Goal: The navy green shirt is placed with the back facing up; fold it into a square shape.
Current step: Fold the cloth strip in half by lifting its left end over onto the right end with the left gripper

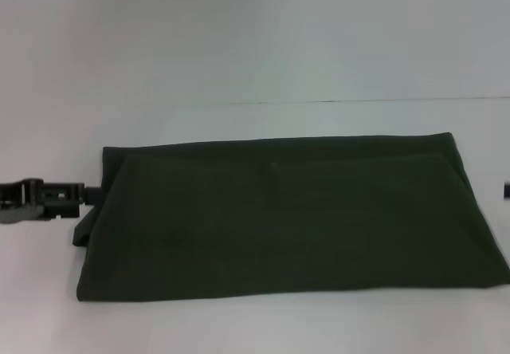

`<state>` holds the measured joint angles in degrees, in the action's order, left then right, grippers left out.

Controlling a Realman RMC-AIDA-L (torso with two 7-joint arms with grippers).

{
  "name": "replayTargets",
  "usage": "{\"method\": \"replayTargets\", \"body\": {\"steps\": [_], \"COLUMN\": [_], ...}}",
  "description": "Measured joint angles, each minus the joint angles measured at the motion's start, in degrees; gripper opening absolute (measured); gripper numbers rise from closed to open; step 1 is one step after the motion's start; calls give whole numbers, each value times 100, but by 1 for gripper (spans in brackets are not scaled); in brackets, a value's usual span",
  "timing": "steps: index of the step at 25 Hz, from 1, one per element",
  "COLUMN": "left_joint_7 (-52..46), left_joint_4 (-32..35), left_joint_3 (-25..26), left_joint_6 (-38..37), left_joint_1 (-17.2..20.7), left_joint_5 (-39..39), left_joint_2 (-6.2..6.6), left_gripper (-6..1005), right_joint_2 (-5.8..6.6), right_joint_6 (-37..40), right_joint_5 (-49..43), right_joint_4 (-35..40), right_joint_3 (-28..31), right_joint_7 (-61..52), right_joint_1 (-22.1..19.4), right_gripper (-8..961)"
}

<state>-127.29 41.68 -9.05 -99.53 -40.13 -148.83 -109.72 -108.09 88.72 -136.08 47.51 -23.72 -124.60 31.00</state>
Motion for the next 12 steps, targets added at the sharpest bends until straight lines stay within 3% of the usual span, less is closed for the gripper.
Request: {"method": "replayTargets", "body": {"steps": [4,8,12], "left_joint_7": [0,-218,-465], "left_joint_4": [0,-22,-26], "left_joint_3": [0,5,-27], "left_joint_6": [-9,155,256], "left_joint_1": [-21,-1,20], "left_joint_5": [200,263,206], "left_joint_2": [18,14,6], "left_gripper": [791,832,874], "right_joint_2": [19,-19,-72], "right_joint_6": [49,250,765], "right_joint_5": [819,1627,1990], "right_joint_4": [-90,-493,-943], "right_joint_3": [114,131,129], "right_joint_7": [544,1699,3238], "right_joint_1": [-89,-239,-307], "right_gripper": [713,921,920]}}
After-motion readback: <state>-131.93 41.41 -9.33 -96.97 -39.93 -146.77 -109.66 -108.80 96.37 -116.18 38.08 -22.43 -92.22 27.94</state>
